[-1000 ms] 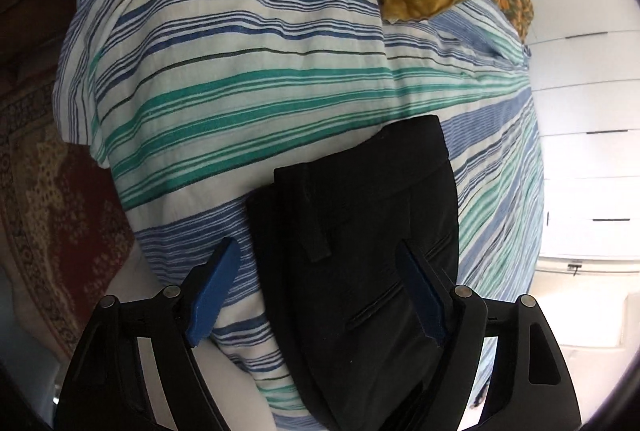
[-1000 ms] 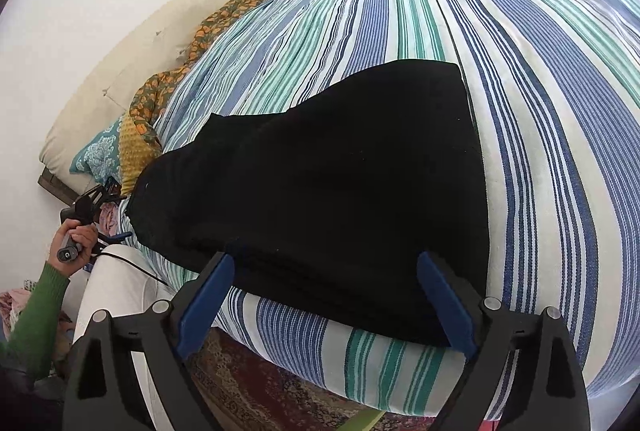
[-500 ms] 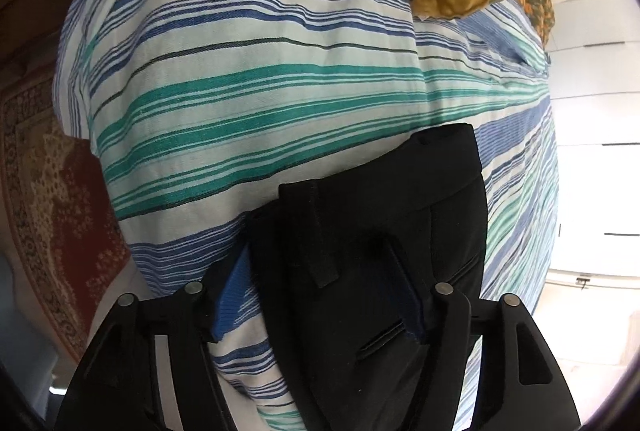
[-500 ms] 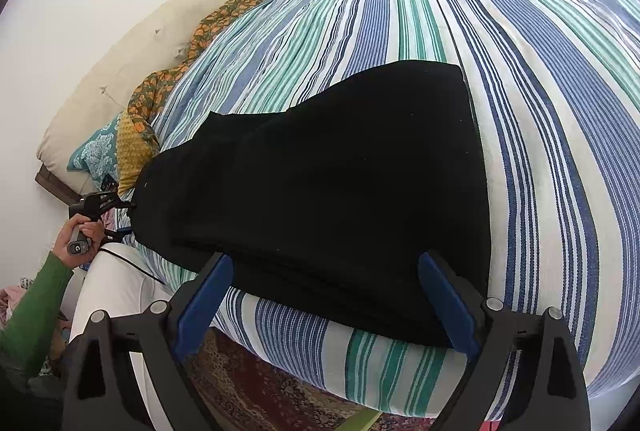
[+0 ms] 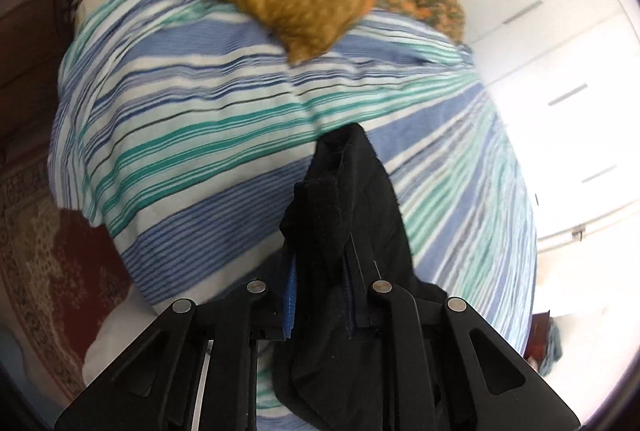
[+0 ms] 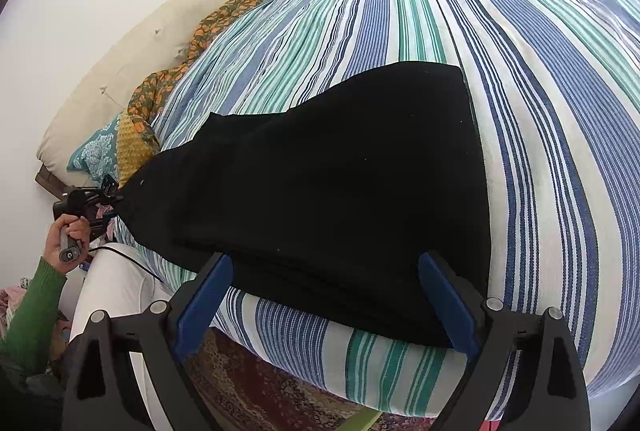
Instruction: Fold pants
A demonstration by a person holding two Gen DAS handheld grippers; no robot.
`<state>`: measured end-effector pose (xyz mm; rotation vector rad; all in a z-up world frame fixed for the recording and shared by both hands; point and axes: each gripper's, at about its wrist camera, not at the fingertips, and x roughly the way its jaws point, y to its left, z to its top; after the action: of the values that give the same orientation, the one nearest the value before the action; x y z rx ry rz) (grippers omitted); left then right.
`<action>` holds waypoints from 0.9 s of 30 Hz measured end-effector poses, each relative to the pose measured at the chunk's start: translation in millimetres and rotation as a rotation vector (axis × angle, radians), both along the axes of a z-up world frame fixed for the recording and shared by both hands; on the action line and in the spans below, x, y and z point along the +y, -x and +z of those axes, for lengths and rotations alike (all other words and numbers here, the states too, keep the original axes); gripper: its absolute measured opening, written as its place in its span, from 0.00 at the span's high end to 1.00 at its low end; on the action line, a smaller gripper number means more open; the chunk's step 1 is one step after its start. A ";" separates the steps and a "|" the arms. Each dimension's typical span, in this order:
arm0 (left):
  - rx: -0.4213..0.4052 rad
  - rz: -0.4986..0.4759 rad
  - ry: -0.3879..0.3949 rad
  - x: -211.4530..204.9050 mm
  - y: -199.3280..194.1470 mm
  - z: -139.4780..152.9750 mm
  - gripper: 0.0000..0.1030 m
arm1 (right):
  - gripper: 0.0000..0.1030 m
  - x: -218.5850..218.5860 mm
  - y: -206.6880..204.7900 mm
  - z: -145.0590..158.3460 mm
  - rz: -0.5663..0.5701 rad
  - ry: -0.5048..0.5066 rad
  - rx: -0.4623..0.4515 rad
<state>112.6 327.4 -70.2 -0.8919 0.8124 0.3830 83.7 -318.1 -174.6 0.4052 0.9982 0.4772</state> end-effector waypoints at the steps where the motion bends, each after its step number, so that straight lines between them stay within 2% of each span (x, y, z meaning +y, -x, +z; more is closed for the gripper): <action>1: -0.022 -0.052 -0.063 -19.3 -0.8 17.6 0.84 | 0.09 0.5 -0.3 0.3 0.000 0.003 -0.001; 5: -0.104 -0.268 -0.287 -104.6 -2.5 72.6 0.84 | 0.09 3.1 0.3 2.7 0.006 0.028 -0.011; 8: -0.150 -0.440 -0.380 -175.9 -4.5 94.5 0.84 | 0.09 4.2 1.2 6.5 0.012 0.038 -0.017; 11: -0.170 -0.597 -0.454 -241.3 -9.4 98.8 0.84 | 0.09 -3.7 0.4 12.4 -0.001 -0.001 0.002; 14: -0.158 -0.742 -0.523 -306.4 -7.4 87.0 0.85 | 0.09 -24.0 3.9 26.0 -0.054 -0.096 0.008; 17: -0.130 -0.876 -0.536 -362.8 -3.1 62.3 0.85 | 0.09 -51.6 17.6 47.7 -0.129 -0.191 -0.061; 22: -0.039 -1.092 -0.628 -442.7 4.0 3.9 0.84 | 0.09 -97.2 42.1 64.6 -0.264 -0.188 -0.164; 26: 0.025 -1.177 -0.773 -472.0 6.1 -32.5 0.81 | 0.09 -119.2 44.6 53.7 -0.366 -0.239 -0.116; 27: 0.030 -1.192 -0.803 -476.0 6.6 -33.7 0.76 | 0.09 -119.9 44.5 53.1 -0.371 -0.237 -0.115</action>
<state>106.0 -148.6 -103.9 0.4050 0.9647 -0.3377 39.2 -438.0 -121.4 0.7517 0.7345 0.2783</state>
